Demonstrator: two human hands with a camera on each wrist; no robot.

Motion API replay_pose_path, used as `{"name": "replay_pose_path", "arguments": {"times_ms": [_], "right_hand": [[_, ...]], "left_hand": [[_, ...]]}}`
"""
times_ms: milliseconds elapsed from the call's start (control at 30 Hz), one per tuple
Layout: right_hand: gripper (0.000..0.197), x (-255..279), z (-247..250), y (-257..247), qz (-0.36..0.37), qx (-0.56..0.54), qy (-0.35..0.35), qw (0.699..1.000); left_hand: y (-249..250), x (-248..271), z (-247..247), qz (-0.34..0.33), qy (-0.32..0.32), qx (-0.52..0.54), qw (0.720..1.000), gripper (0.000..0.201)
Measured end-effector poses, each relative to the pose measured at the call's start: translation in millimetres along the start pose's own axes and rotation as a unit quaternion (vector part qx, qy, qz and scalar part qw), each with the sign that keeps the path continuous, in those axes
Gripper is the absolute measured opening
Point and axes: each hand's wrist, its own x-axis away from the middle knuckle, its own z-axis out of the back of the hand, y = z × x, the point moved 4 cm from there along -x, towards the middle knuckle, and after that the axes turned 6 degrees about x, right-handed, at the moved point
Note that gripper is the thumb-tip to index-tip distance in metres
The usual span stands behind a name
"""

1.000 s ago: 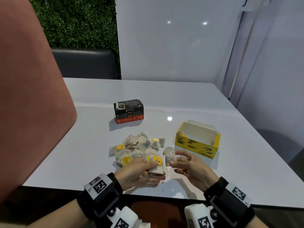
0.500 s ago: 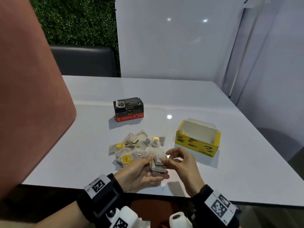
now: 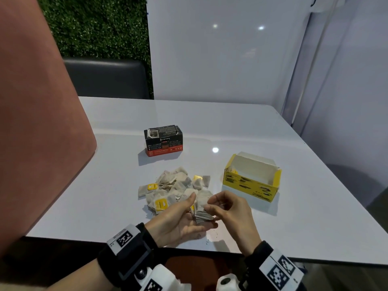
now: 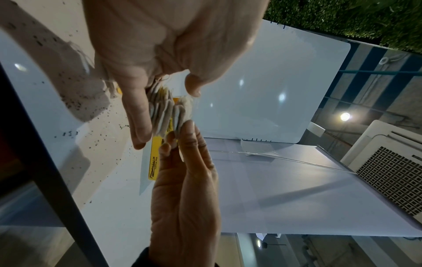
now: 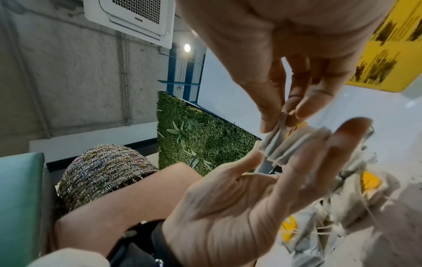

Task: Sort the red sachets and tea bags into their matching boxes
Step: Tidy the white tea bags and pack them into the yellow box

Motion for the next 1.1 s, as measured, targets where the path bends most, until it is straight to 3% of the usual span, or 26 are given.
{"name": "replay_pose_path", "arguments": {"times_ms": [133, 267, 400, 467, 533, 667, 800, 933, 1000, 1100], "right_hand": [[0.007, 4.9, -4.4, -0.9, 0.007, 0.013, -0.029, 0.999], [0.003, 3.3, 6.5, 2.9, 0.029, 0.060, 0.012, 0.998], [0.024, -3.8, 11.6, 8.3, 0.024, 0.048, -0.028, 0.998], [0.017, -4.4, 9.9, 5.4, 0.064, 0.087, -0.039, 0.993], [0.014, -2.6, 10.2, 0.7, 0.128, 0.121, -0.005, 0.984], [0.021, 7.7, 6.4, -2.7, 0.268, 0.208, 0.055, 0.939], [0.019, 16.5, 6.9, -4.6, 0.302, 0.241, 0.066, 0.920], [0.029, 16.3, 23.6, -20.5, 0.251, 0.138, 0.037, 0.957], [0.025, 12.0, 35.3, -29.1, 0.210, 0.098, 0.019, 0.973], [0.025, 5.6, 47.4, -39.8, 0.156, 0.053, -0.057, 0.985]], "left_hand": [[0.0, 0.3, -2.0, -0.005, -0.012, -0.027, 1.000, 0.033], [0.9, 0.0, -1.4, -0.018, -0.027, -0.057, 0.998, 0.023], [0.3, 1.4, -1.6, -0.051, -0.031, -0.117, 0.991, 0.027], [-1.0, 2.1, -3.0, -0.065, -0.039, -0.138, 0.987, 0.026], [-0.7, 2.4, -3.2, -0.073, -0.029, -0.154, 0.985, 0.025], [0.5, 3.1, -4.2, -0.082, -0.029, -0.144, 0.986, 0.020], [-0.1, 3.2, -2.8, -0.078, -0.031, -0.129, 0.988, 0.022], [-0.4, 5.1, -3.2, -0.050, -0.044, -0.071, 0.995, 0.032], [1.1, 6.2, -1.5, -0.040, -0.037, -0.063, 0.997, 0.031], [4.0, 7.2, 0.0, -0.032, -0.032, -0.027, 0.999, 0.033]]}}
